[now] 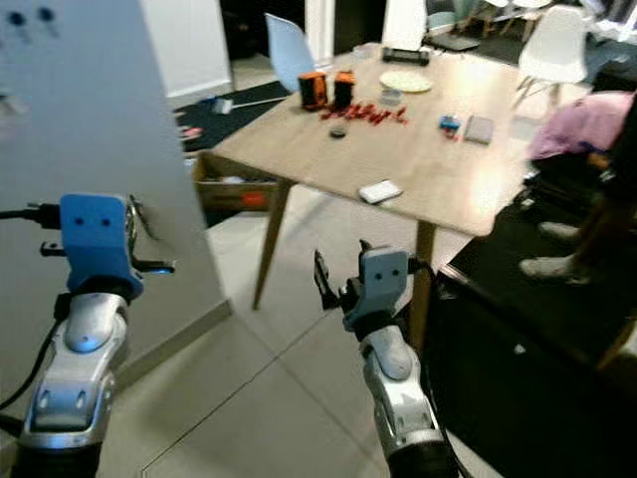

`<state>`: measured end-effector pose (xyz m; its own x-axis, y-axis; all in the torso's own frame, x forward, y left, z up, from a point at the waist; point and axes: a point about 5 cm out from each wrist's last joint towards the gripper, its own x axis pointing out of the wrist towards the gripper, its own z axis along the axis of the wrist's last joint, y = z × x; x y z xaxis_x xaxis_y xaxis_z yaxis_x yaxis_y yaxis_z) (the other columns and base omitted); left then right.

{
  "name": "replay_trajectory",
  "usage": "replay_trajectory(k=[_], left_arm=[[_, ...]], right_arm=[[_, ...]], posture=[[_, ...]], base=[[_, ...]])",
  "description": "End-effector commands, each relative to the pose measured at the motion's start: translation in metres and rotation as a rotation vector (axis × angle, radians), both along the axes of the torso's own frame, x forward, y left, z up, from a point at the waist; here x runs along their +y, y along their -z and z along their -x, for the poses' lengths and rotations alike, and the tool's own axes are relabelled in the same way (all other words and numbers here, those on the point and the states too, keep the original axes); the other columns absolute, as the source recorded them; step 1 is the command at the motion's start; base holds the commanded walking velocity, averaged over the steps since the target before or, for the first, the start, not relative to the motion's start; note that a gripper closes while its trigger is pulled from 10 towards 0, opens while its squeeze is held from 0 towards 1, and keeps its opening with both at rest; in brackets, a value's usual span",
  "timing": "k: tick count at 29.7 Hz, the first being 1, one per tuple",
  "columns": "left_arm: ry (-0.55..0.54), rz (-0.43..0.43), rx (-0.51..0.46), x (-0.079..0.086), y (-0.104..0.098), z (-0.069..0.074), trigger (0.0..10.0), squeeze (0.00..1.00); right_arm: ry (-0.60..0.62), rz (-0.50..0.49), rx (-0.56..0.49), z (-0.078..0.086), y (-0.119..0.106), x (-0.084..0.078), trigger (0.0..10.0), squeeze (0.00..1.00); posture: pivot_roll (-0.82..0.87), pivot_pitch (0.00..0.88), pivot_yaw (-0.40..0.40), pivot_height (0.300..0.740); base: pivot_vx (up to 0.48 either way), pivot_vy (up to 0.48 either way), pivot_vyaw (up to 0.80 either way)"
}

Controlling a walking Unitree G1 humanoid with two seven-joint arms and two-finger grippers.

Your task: Hang keys on a hook

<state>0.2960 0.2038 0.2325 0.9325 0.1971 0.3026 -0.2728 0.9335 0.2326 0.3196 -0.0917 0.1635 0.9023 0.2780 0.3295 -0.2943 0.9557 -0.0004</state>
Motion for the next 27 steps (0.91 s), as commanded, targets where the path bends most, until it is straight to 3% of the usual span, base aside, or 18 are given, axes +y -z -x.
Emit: replay_trajectory(k=[1, 27], left_arm=[[0.018, -0.010, -0.003, -0.0048, 0.0006, 0.0003, 10.0, 0.00], [0.016, -0.030, 0.003, -0.0047, 0.0011, 0.0003, 10.0, 0.00]], right_arm=[[0.012, 0.001, -0.001, -0.0006, 0.0002, -0.0036, 10.0, 0.00], [0.001, 0.025, -0.005, -0.0003, 0.0008, -0.0002, 10.0, 0.00]], posture=[[0.20, 0.126, -0.047, 0.740], [0.21, 0.132, -0.044, 0.740]], base=[[0.000, 0.000, 0.00], [0.000, 0.000, 0.05]])
